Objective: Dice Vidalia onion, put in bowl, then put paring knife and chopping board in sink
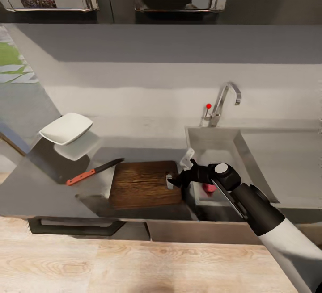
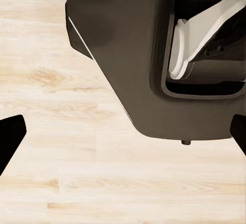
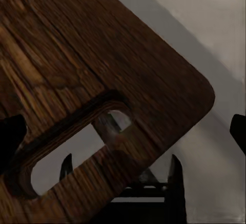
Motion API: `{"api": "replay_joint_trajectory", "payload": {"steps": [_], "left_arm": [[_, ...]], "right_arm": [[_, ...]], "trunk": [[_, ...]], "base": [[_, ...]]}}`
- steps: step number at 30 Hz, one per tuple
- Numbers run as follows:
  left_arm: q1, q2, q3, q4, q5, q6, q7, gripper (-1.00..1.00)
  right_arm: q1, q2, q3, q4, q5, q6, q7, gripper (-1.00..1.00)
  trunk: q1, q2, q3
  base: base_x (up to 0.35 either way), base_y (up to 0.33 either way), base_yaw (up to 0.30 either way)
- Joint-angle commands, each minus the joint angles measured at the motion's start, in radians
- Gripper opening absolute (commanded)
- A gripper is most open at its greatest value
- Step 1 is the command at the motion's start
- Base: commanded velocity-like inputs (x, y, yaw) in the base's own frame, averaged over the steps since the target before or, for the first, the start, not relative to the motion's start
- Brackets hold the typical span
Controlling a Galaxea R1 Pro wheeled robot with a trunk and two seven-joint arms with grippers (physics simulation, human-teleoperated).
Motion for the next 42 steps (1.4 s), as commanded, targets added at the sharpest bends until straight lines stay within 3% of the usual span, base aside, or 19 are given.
{"api": "replay_joint_trajectory", "payload": {"steps": [1, 8, 24, 42], "left_arm": [[0.001, 0.000, 0.000, -0.002, 0.000, -0.001, 0.000, 1.00], [0.001, 0.000, 0.000, -0.002, -0.001, -0.001, 0.000, 1.00], [0.001, 0.000, -0.001, -0.002, 0.000, -0.001, 0.000, 1.00], [0.001, 0.000, -0.001, 0.005, 0.000, -0.001, 0.000, 1.00]], "right_arm": [[-0.001, -0.001, 0.001, -0.001, 0.001, 0.005, 0.002, 1.00], [-0.001, -0.001, 0.001, -0.001, 0.001, -0.008, 0.001, 1.00], [-0.001, -0.001, 0.001, -0.001, 0.001, -0.010, 0.002, 1.00], [-0.001, -0.001, 0.001, -0.001, 0.002, -0.027, -0.001, 1.00]], "trunk": [[0.000, -0.002, 0.000], [0.000, -0.002, 0.011], [0.000, -0.002, 0.022], [0.000, -0.002, 0.051]], "base": [[-0.331, 0.000, 0.000], [-0.307, 0.000, 0.000], [-0.049, 0.000, 0.000], [-0.325, 0.000, 0.000]]}}
